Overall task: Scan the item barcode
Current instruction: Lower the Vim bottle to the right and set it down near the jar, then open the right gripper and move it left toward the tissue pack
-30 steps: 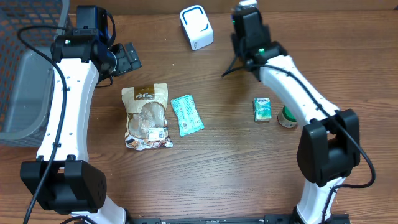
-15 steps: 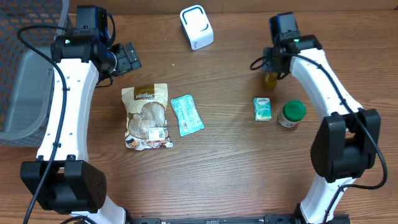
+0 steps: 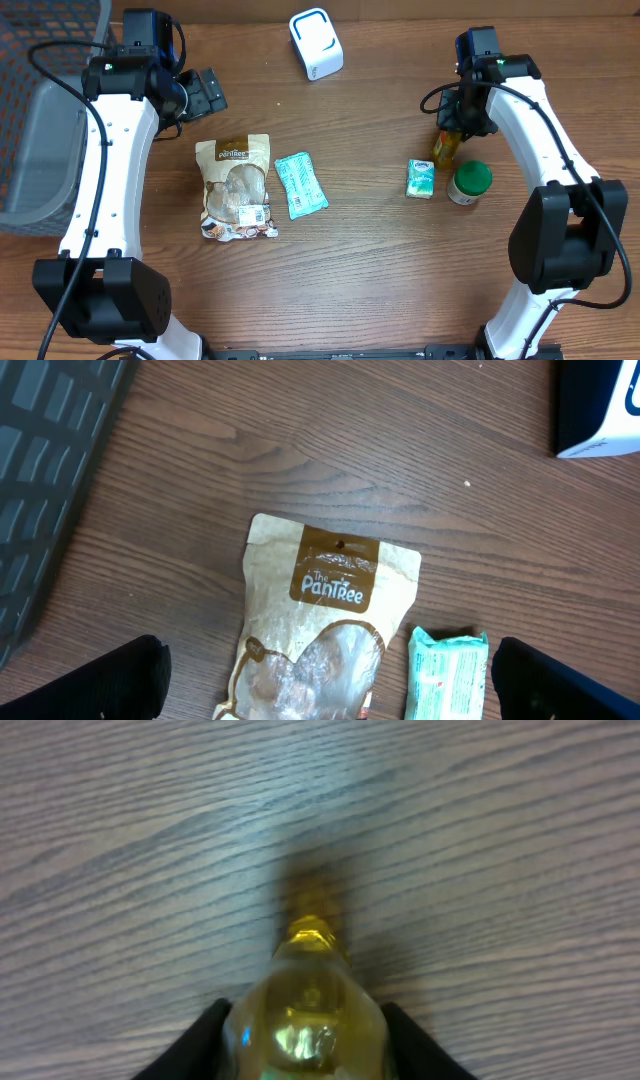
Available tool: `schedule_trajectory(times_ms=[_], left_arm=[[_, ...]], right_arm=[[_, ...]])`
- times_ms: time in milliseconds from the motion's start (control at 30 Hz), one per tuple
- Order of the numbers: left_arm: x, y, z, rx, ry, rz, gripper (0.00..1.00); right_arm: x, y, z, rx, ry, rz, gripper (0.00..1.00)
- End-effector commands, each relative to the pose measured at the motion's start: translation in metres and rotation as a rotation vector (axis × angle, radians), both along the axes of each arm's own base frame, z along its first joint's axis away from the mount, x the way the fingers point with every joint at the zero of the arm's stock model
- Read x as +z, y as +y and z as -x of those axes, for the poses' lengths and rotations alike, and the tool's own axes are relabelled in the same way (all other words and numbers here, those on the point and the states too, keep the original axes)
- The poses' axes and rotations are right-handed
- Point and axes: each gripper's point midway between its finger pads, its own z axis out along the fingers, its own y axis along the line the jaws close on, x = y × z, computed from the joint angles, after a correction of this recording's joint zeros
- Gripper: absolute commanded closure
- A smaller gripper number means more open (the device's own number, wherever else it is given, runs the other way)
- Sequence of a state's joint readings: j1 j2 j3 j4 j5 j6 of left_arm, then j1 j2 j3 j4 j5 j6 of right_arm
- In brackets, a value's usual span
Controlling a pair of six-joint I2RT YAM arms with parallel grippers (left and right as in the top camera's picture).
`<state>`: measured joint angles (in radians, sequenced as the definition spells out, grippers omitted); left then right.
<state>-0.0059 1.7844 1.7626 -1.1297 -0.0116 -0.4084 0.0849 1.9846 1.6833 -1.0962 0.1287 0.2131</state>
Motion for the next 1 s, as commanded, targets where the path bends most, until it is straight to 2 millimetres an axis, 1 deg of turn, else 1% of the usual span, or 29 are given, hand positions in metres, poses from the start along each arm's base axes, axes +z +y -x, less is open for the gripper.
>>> schedule_trajectory(times_ms=[0, 67, 133, 233, 333, 400, 467, 500, 567, 633, 700, 733, 800, 967], left_arm=[[0.011, -0.001, -0.002, -0.013, -0.03, -0.003, 0.0], [0.011, -0.001, -0.002, -0.013, -0.03, -0.004, 0.0], [0.011, -0.001, -0.002, -0.013, -0.03, -0.003, 0.0], [0.011, -0.001, -0.002, -0.013, -0.03, -0.004, 0.0], [0.011, -0.001, -0.002, -0.013, -0.03, -0.004, 0.0], [0.011, -0.001, -0.002, -0.013, -0.03, -0.003, 0.01], [0.011, -0.001, -0.002, -0.013, -0.03, -0.004, 0.0], [0.011, -0.001, -0.002, -0.013, -0.03, -0.003, 0.0], [0.011, -0.001, -0.002, -0.013, -0.03, -0.004, 0.0], [0.011, -0.001, -0.002, -0.013, -0.03, -0.003, 0.0], [0.011, -0.001, -0.002, -0.013, -0.03, -0.004, 0.0], [0.011, -0.001, -0.002, -0.013, -0.03, -0.004, 0.0], [0.011, -0.001, -0.002, -0.013, -0.03, -0.004, 0.0], [0.011, -0.001, -0.002, -0.013, -0.03, -0.004, 0.0]], right_arm=[[0.027, 0.002, -0.004, 0.0, -0.063, -0.016, 0.25], [0.027, 0.002, -0.004, 0.003, -0.063, -0.015, 0.16], [0.029, 0.0, -0.007, -0.001, -0.078, -0.001, 0.11], [0.04, -0.008, -0.023, -0.016, -0.157, 0.044, 0.1], [0.056, -0.004, -0.04, -0.007, -0.243, 0.022, 0.09], [0.07, 0.009, -0.051, 0.021, -0.3, -0.034, 0.09], [0.082, 0.028, -0.061, 0.062, -0.348, -0.12, 0.09], [0.086, 0.035, -0.064, 0.079, -0.363, -0.151, 0.0], [0.094, 0.048, -0.068, 0.108, -0.388, -0.194, 0.0], [0.097, 0.057, -0.068, 0.125, -0.393, -0.209, 0.0], [0.097, 0.073, -0.065, 0.16, -0.386, -0.247, 0.0], [0.097, 0.084, -0.062, 0.186, -0.377, -0.28, 0.0], [0.094, 0.107, -0.053, 0.233, -0.346, -0.328, 0.0], [0.079, 0.15, -0.024, 0.306, -0.25, -0.343, 0.0]])
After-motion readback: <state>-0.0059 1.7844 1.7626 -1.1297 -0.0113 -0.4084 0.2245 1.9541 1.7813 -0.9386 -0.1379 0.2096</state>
